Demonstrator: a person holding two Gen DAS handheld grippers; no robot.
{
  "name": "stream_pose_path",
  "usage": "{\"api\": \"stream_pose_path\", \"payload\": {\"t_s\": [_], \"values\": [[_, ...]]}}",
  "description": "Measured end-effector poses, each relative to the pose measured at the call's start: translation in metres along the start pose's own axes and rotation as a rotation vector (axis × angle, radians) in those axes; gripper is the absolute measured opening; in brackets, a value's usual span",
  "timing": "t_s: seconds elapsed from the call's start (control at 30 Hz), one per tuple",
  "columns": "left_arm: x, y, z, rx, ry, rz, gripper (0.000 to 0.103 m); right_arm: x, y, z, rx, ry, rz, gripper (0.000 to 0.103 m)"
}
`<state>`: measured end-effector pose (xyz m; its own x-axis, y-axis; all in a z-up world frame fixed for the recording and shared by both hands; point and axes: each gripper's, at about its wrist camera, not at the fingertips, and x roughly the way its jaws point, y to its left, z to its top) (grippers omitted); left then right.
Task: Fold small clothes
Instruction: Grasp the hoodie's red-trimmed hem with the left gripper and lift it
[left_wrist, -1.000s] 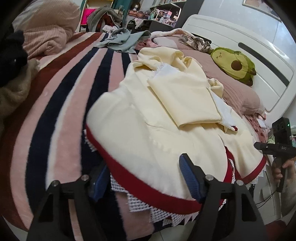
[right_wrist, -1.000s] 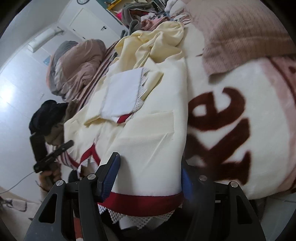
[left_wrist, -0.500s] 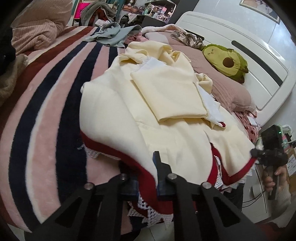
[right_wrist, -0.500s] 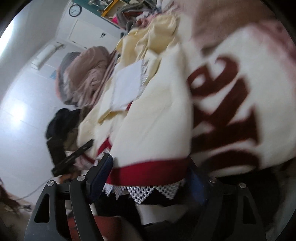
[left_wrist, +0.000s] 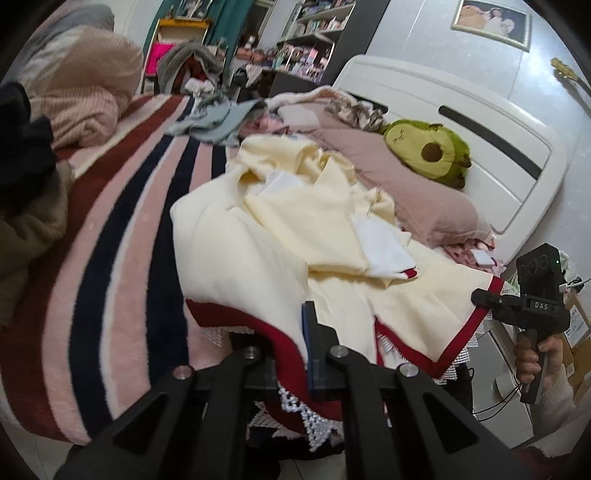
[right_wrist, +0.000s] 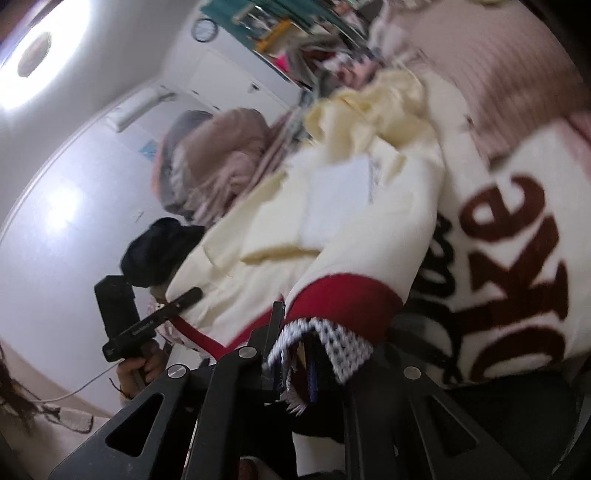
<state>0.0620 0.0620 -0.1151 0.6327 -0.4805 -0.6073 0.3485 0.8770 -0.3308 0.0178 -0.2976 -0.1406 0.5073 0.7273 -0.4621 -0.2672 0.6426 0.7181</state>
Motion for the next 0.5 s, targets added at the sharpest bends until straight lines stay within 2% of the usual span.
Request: {"api": "stream_pose_path", "payload": {"t_s": [0.5], "values": [[-0.096,-0.034,-0.003,0.077,-0.163,-0.01,0.005,-0.049,0.076,-0.002,-0.212,-0.13,0.072,0.004]]}}
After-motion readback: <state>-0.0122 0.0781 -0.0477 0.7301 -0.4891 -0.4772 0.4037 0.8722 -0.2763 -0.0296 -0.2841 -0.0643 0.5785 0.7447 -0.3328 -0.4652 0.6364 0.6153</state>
